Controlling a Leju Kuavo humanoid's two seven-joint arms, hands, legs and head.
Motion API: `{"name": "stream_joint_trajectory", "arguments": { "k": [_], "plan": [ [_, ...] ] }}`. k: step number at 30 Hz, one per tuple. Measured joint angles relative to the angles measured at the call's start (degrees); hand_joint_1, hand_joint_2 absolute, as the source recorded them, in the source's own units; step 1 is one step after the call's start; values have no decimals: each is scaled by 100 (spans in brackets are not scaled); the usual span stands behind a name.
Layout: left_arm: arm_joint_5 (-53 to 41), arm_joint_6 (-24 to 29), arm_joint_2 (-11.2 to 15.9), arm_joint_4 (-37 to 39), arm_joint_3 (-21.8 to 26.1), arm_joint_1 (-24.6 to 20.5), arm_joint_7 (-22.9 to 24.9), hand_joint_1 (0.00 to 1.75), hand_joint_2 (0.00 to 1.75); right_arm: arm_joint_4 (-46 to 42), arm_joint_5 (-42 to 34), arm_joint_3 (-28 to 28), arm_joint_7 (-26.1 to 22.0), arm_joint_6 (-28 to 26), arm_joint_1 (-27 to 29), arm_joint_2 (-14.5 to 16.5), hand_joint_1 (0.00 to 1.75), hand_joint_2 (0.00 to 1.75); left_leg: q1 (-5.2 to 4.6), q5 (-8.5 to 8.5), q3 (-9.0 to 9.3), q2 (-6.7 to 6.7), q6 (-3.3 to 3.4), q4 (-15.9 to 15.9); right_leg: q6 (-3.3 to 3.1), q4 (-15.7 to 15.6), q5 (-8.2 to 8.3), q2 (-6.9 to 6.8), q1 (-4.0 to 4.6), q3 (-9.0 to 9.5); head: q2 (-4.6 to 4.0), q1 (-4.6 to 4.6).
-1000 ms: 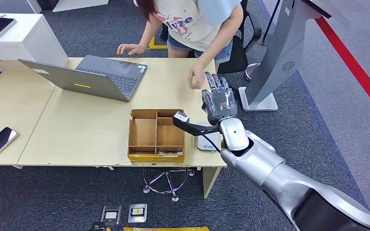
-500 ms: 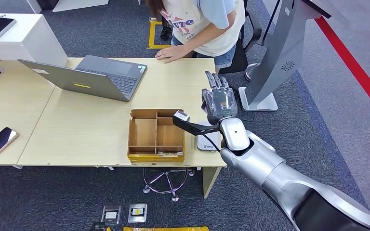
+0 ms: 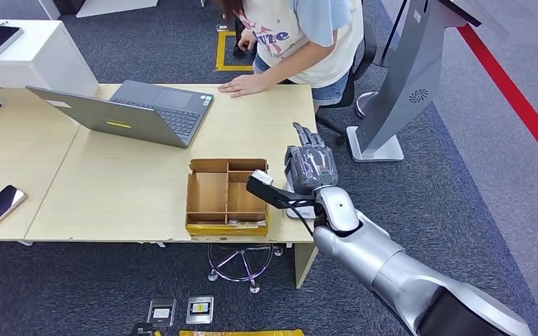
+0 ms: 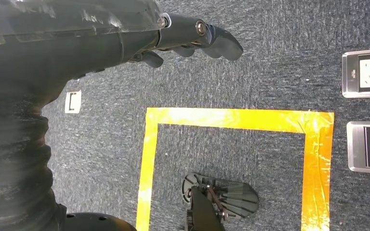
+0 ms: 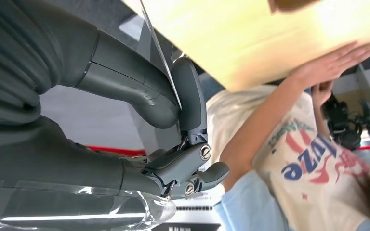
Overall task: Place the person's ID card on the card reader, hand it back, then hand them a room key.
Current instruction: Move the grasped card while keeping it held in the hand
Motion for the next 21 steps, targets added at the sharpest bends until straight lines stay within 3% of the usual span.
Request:
{"name": "stream_joint_trajectory", "arguments": {
  "k": [21],
  "plan": [
    [100, 51, 0, 0, 180, 134, -63, 0, 175, 813, -228, 16, -578, -92, 184, 661, 175, 175, 0, 0, 0, 0, 0, 0, 0, 0, 0, 0, 0, 0, -1, 1]
  ]
}}
